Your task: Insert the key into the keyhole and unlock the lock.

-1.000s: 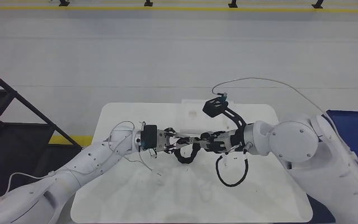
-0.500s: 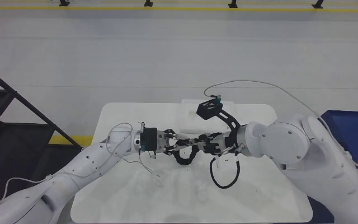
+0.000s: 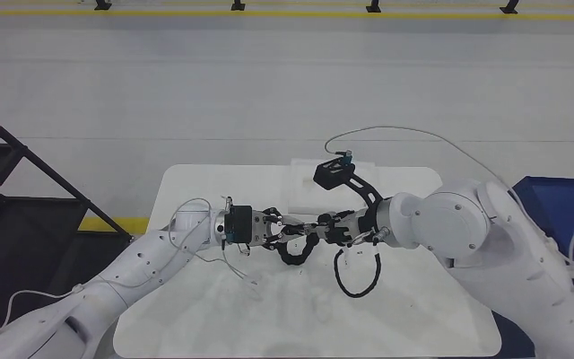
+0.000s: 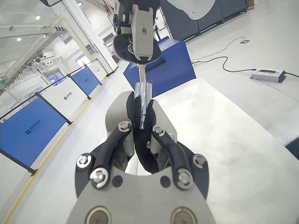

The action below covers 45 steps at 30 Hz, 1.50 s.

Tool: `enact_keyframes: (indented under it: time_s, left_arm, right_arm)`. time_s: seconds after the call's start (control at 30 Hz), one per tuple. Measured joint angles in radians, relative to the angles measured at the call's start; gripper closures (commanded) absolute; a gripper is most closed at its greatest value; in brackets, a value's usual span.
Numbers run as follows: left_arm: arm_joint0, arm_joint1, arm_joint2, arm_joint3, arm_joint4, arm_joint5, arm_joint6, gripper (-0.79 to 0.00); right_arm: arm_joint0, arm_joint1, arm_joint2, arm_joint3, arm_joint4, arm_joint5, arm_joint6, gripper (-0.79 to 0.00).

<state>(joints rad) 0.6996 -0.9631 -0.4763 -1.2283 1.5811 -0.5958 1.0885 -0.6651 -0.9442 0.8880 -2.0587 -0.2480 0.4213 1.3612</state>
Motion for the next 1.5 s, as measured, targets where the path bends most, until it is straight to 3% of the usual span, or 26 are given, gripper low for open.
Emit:
enact_keyframes:
  time_s: [0.6, 0.63, 0.67, 0.7, 1.0, 1.27, 1.5]
  left_arm:
    - [0.034, -0.012, -0.055, -0.020, 0.019, -0.037, -0.016, 0.000]
    - [0.036, -0.013, -0.059, -0.020, 0.019, -0.040, -0.015, 0.000]
    - [0.038, -0.013, -0.061, -0.020, 0.019, -0.042, -0.014, 0.000]
    - [0.039, -0.014, -0.063, -0.020, 0.018, -0.045, -0.014, 0.000]
    - [0.055, -0.023, -0.082, -0.006, -0.001, -0.090, -0.013, 0.000]
    - [0.062, -0.030, -0.102, 0.017, -0.083, -0.207, -0.070, 0.000]
    - [0.072, -0.021, -0.124, -0.009, -0.250, -0.362, -0.227, 0.000]
  right_arm:
    - [0.033, -0.018, -0.061, 0.042, -0.011, 0.000, -0.015, 0.000]
    - [0.034, -0.019, -0.063, 0.046, -0.006, -0.001, -0.018, -0.074]
    - [0.034, -0.020, -0.063, 0.049, -0.001, -0.003, -0.020, -0.616]
    - [0.034, -0.021, -0.064, 0.051, 0.004, -0.005, -0.023, -0.785]
    - [0.021, -0.021, -0.036, 0.059, 0.041, -0.121, -0.069, -0.785]
    - [-0.011, -0.006, 0.001, 0.055, 0.012, -0.356, -0.068, -0.785]
    - [-0.041, 0.007, 0.005, 0.026, -0.045, -0.628, -0.068, -0.785]
